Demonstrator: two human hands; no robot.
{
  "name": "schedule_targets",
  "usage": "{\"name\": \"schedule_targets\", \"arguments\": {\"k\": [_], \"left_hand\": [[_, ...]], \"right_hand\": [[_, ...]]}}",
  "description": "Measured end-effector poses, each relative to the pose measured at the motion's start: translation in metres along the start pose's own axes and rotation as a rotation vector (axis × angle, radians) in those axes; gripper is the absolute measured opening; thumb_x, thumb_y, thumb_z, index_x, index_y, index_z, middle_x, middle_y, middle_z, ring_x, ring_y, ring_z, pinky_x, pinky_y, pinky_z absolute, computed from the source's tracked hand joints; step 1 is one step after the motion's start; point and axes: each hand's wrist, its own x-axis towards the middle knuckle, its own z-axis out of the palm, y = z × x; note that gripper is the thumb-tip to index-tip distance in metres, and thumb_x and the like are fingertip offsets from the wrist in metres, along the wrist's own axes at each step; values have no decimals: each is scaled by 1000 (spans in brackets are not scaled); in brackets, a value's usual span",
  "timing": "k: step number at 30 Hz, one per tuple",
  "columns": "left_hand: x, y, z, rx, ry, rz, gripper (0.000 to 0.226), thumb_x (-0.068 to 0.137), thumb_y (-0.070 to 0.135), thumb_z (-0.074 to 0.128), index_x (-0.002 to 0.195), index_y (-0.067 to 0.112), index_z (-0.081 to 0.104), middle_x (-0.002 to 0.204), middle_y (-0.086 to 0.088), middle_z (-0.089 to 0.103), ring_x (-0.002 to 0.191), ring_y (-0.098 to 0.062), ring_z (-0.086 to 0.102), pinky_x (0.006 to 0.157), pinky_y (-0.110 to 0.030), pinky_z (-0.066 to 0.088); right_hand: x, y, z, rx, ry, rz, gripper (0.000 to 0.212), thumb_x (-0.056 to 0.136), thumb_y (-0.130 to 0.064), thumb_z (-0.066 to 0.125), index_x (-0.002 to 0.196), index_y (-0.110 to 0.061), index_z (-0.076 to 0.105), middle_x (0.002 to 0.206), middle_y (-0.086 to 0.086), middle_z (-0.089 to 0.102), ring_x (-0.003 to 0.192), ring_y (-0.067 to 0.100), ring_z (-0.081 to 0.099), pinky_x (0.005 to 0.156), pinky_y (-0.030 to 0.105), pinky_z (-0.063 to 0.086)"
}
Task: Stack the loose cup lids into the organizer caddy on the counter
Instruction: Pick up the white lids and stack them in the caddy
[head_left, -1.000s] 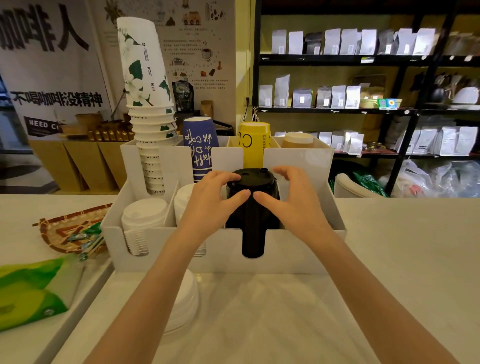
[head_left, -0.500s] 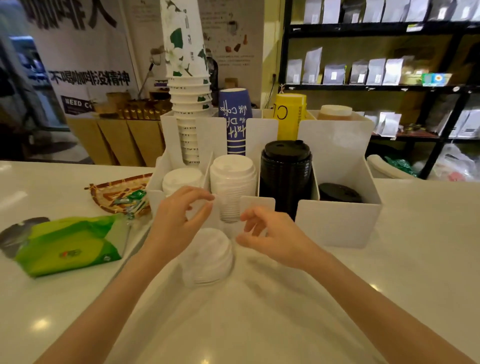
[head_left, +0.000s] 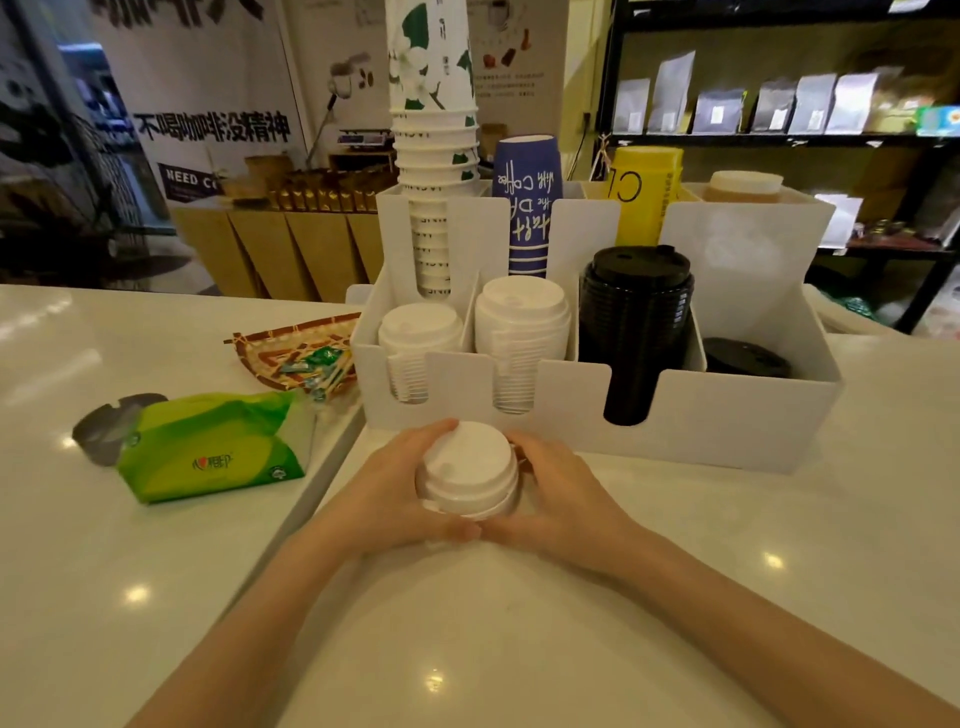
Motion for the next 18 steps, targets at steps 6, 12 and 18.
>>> {"name": "schedule_targets", "arguments": {"k": [6, 12, 18], "left_hand": [[1, 0, -3, 22, -14, 33, 103, 54, 43, 80, 137, 32, 20, 144, 5, 33, 128, -11, 32, 105, -26, 28], [-1, 3, -5, 63, -25, 16, 105, 57, 45, 78, 139, 30, 15, 147, 7, 28, 132, -10, 28, 104, -23, 25], [-8, 19, -30, 20, 122, 36, 95, 57, 40, 78, 136, 34, 25, 144, 10, 35, 119, -2, 32, 105, -27, 30]], "right_hand": [[1, 0, 1, 46, 0, -3, 85, 51, -66, 71, 124, -35, 43, 121, -14, 58, 111, 9, 52, 94, 35, 46], [1, -7, -12, 121, -17, -15, 75, 58, -46, 78, 124, -32, 46, 109, -20, 56, 97, -2, 52, 82, 11, 40], [9, -24, -31, 131, 1, -81, 71, 60, -50, 75, 123, -39, 44, 108, -19, 57, 97, 1, 53, 77, 13, 41]]}}
